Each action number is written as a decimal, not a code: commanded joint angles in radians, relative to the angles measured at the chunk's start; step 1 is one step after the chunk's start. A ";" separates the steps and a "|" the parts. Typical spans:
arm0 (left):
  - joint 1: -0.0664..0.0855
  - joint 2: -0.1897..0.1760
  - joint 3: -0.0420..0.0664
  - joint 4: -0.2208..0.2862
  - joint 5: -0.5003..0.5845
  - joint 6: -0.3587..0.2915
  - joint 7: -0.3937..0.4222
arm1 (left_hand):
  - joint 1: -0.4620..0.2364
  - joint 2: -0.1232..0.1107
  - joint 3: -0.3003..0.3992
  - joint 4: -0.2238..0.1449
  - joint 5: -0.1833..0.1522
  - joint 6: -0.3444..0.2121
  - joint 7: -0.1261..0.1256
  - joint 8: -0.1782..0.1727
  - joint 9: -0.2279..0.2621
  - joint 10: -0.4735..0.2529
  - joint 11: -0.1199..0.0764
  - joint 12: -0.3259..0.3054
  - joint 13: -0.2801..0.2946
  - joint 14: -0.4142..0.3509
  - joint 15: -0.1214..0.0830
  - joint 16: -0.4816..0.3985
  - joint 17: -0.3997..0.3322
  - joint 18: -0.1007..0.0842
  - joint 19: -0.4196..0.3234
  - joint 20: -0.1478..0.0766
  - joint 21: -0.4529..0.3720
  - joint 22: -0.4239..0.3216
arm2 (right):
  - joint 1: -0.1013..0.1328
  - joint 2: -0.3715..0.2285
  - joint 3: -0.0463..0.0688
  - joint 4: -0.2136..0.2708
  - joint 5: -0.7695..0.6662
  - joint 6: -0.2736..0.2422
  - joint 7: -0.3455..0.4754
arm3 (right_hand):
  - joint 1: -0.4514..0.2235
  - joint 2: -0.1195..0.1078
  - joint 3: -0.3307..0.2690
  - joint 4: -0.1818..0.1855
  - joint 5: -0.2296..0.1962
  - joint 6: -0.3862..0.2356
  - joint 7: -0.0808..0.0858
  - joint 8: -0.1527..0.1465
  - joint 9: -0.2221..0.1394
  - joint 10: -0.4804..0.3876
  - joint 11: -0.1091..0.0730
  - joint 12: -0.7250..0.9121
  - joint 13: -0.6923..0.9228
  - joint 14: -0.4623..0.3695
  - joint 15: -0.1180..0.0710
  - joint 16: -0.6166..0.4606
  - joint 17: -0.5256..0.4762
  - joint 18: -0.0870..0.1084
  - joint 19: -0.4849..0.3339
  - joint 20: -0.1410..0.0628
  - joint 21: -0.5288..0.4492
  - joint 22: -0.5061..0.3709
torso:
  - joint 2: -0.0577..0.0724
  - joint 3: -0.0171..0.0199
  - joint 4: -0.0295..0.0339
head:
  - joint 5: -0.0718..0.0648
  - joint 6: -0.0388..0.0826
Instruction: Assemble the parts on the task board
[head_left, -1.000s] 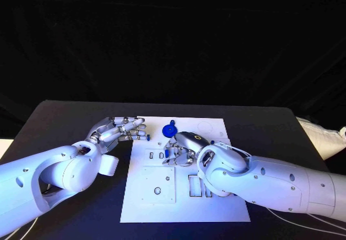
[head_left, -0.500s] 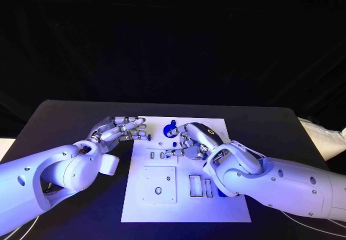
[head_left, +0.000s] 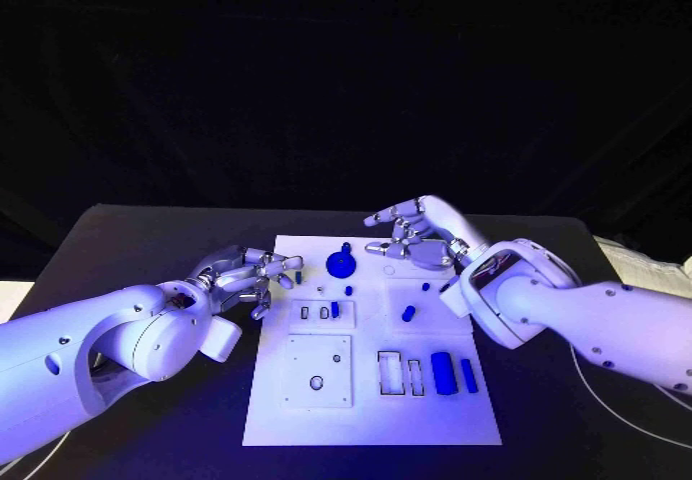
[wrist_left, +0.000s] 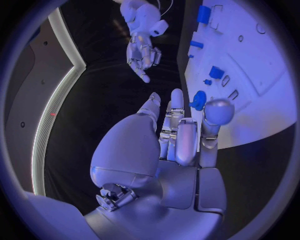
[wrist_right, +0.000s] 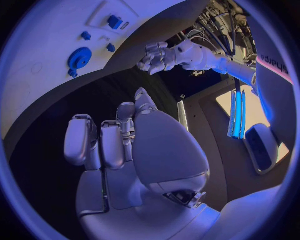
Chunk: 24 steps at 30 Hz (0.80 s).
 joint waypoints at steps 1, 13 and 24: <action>0.029 0.017 0.002 -0.012 -0.275 0.188 -0.341 | -0.049 0.010 -0.037 0.044 -0.002 -0.011 -0.003 0.052 0.027 -0.064 -0.002 0.154 0.133 0.068 -0.001 0.087 0.172 -0.019 -0.004 0.002 0.085 0.103 | 0.021 -0.015 0.000 -0.027 0.307 0.049 0.086 | 0.004 0.010 0.006 -0.003 0.001 0.012 -0.002 0.006 0.002 0.014 -0.003 0.018 0.013 0.032 -0.004 -0.003 0.004 0.007 -0.002 0.000 -0.005 0.001 | -0.015 0.0045 -0.0034 | 0.002 -0.006; 0.118 0.142 0.002 -0.100 -0.612 0.360 -0.582 | -0.148 0.039 -0.195 0.205 -0.009 -0.008 -0.062 0.301 0.229 0.057 -0.058 0.718 0.710 0.105 -0.037 0.184 0.270 -0.070 0.101 -0.037 0.320 0.457 | 0.042 -0.022 0.000 -0.073 0.318 0.028 0.086 | -0.002 0.017 0.008 -0.002 0.005 0.019 -0.002 0.009 0.002 0.020 -0.004 0.027 0.018 0.033 -0.005 -0.006 0.002 0.007 -0.001 -0.001 -0.006 0.000 | -0.029 0.0149 -0.0091 | 0.013 -0.017; 0.130 0.267 -0.002 -0.194 -0.678 0.379 -0.622 | -0.158 0.075 -0.271 0.203 -0.010 -0.061 -0.076 0.402 0.353 0.077 -0.071 0.777 0.780 0.105 -0.049 0.184 0.270 -0.078 0.115 -0.049 0.346 0.503 | 0.043 -0.005 0.000 -0.097 0.310 0.030 0.068 | -0.005 0.013 0.005 -0.004 0.007 0.014 -0.002 0.006 0.001 0.021 -0.004 0.028 0.018 0.034 -0.005 -0.006 0.002 0.007 0.000 -0.001 -0.006 0.000 | -0.031 0.0151 -0.0092 | 0.024 -0.015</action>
